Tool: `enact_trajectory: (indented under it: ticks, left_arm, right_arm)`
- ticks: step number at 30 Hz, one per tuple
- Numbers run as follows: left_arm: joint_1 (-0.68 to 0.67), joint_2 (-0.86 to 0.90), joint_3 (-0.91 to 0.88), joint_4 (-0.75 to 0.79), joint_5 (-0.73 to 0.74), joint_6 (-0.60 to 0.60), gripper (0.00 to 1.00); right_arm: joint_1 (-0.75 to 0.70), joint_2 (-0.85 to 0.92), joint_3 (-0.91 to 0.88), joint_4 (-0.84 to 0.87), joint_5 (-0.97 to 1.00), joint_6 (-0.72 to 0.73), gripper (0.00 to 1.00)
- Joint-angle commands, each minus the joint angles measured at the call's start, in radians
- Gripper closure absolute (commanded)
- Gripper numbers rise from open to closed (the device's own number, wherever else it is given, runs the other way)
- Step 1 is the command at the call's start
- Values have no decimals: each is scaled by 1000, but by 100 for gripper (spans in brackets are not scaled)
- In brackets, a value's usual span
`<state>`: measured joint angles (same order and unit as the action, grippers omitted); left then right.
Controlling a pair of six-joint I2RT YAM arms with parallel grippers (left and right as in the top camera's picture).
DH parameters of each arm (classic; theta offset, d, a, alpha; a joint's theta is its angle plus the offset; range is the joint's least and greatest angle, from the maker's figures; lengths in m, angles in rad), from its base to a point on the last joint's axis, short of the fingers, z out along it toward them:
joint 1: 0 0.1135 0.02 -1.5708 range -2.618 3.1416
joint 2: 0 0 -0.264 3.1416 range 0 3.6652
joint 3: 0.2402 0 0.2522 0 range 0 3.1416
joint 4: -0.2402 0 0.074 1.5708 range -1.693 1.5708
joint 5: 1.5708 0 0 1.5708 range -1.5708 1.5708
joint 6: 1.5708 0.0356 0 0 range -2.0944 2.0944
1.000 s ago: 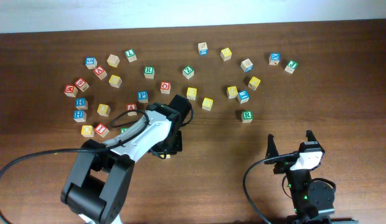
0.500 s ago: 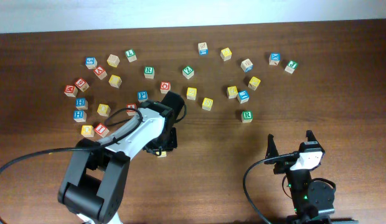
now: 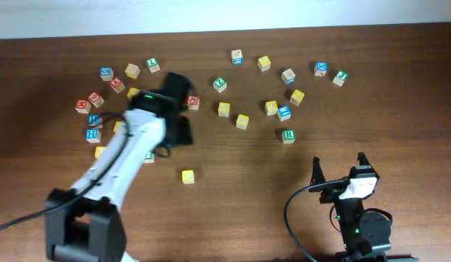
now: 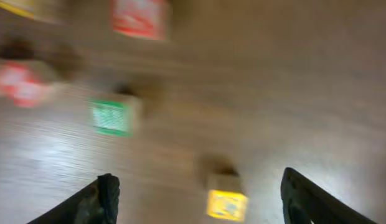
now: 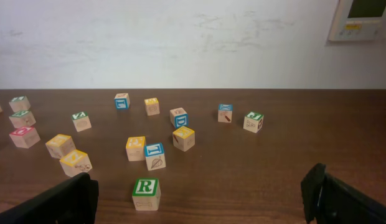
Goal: Spell out CVPR
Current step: 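Grasp the green V block with the left gripper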
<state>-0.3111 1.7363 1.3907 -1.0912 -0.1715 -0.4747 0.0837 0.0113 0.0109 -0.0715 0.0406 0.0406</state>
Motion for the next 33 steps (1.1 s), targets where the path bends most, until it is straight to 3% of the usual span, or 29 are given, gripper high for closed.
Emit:
enact_trajectory:
  ticks: [1,3,4,6,15,19,25,33]
  left_arm:
    - [153,-3,-18,-6,-57,88,25]
    - [200,7,-55,31,-50,105,26]
    - [214,8,-94,84,-6,193,25]
    - [217,8,-147,148,45,257,18]
    - [217,10,-327,371,35,268,23]
    - [217,16,-362,420,47,272,30]
    - [231,92,-362,471,89,302,30]
    - [240,98,-353,439,89,301,61]
  right_arm:
    - [-7,-6,-5,-8,1,-7,2]
    - [-7,-6,-5,-8,1,-7,2]
    - [-7,-6,-5,-8,1,-7,2]
    - [-7,-6,-5,-8,1,-7,2]
    - [-7,-6,-5,-8,1,-7,2]
    - [-7,-6,-5,-8,1,-7,2]
    - [-7,-6,-5,-8,1,-7,2]
    - [-7,-6,-5,-8,1,-7,2]
